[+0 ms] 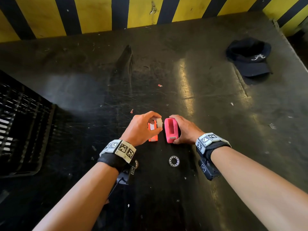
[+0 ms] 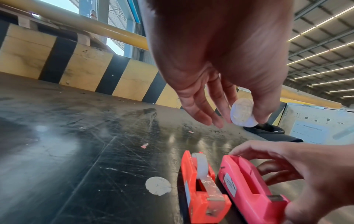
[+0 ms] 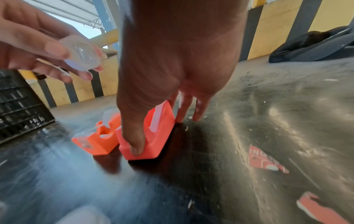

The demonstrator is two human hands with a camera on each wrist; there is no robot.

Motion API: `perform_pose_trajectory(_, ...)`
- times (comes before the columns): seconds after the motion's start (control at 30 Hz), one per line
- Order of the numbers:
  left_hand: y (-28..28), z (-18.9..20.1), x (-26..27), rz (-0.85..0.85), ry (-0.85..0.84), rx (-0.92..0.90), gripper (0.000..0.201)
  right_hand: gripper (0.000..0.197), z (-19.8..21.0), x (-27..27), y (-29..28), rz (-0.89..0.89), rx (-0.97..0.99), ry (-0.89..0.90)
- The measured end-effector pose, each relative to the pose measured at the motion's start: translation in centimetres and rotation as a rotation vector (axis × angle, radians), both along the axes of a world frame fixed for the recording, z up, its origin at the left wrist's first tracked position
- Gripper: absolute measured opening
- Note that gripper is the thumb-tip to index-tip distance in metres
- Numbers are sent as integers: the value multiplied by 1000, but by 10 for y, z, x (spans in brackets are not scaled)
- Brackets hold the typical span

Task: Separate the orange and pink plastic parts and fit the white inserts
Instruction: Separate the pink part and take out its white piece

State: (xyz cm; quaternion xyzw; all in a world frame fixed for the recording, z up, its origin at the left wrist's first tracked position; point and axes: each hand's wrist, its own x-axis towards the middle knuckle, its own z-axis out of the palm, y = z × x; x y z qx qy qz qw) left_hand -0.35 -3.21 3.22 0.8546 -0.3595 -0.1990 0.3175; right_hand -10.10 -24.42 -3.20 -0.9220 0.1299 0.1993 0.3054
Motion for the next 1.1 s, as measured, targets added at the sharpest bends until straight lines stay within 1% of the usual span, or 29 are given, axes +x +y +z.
perform_pose_trajectory(0.13, 4, -3, 2, 8, 45, 14, 48, 127, -3, -5, 2, -38, 28, 4)
perform_pose_trajectory(0.17, 4, -3, 2, 10, 55, 17, 48, 122, 1, -6, 3, -59, 43, -33)
perform_pose_trajectory(0.2, 4, -4, 1, 14, 63, 22, 47, 107, 8, -6, 5, -86, 61, -102)
perform_pose_trajectory(0.27, 5, -4, 1, 24, 75, 26, 46, 56, 22, -3, 10, -155, 121, -294)
perform_pose_trajectory(0.3, 6, -4, 1, 28, 79, 25, 46, 34, 31, -1, 14, -186, 172, -352)
perform_pose_trajectory(0.33, 6, -4, 0, 29, 82, 26, 46, 19, 40, 1, 18, -203, 232, -363)
perform_pose_trajectory(0.37, 6, -4, -1, 29, 84, 27, 46, 13, 46, 2, 22, -208, 283, -345)
perform_pose_trajectory(0.43, 6, -3, -3, 34, 88, 27, 47, 10, 53, 5, 28, -213, 332, -307)
perform_pose_trajectory(0.6, 8, 1, -9, 49, 94, 14, 48, 7, 51, 2, 35, -244, 319, -306)
perform_pose_trajectory(0.87, 12, 7, -18, 43, 118, 9, 49, 9, 50, -4, 39, -220, 305, -291)
perform_pose_trajectory(1.0, 14, 8, -20, 39, 121, 7, 49, 15, 52, -5, 41, -195, 333, -261)
perform_pose_trajectory(1.1, 14, 9, -21, 34, 120, -4, 48, 12, 55, -7, 40, -195, 354, -246)
